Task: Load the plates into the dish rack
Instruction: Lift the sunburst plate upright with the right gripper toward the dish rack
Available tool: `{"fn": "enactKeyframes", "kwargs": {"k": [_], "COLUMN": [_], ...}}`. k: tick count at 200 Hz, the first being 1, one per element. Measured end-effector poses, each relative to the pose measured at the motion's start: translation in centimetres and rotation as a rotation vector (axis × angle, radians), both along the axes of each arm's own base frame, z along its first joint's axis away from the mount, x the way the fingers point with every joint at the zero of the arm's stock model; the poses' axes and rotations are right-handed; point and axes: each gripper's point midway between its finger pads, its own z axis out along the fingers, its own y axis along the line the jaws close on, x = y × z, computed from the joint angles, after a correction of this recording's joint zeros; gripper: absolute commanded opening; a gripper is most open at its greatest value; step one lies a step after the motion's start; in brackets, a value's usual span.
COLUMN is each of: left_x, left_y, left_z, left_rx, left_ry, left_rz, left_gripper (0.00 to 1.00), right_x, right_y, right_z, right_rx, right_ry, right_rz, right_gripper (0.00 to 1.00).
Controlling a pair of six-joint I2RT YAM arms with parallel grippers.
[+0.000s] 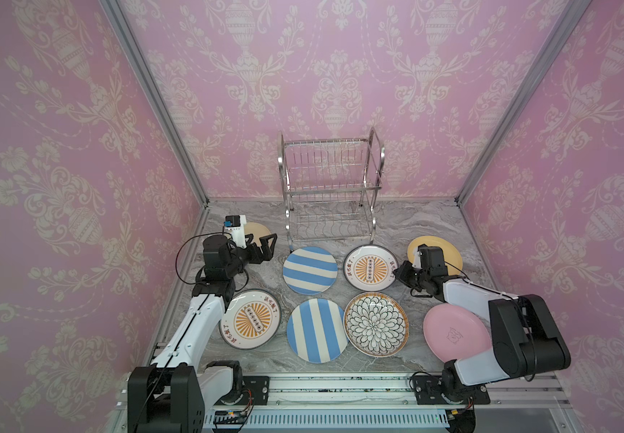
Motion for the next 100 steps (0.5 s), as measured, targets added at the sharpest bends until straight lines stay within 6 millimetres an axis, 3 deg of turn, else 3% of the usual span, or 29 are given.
{"fn": "enactKeyframes", "kwargs": {"k": [39, 100], "left_x": [0.0, -0.2], "left_y": [-0.1, -0.2], "left_z": [0.0, 0.7], "left_rx": [0.003, 0.004], "left_ry": [-0.002, -0.022], "left_rz": [-0.003, -0.007], "left_gripper": [0.99, 0.99], "right_x": [-0.6, -3.2], "right_y": [-1.5, -5.0], "right_z": [2.1, 5.9], "right_rx": [-0.085, -0.229], "right_ry": [-0.017, -0.024], "right_rz": [-0.023, -0.086], "right_gripper": [0.00, 0.00]}}
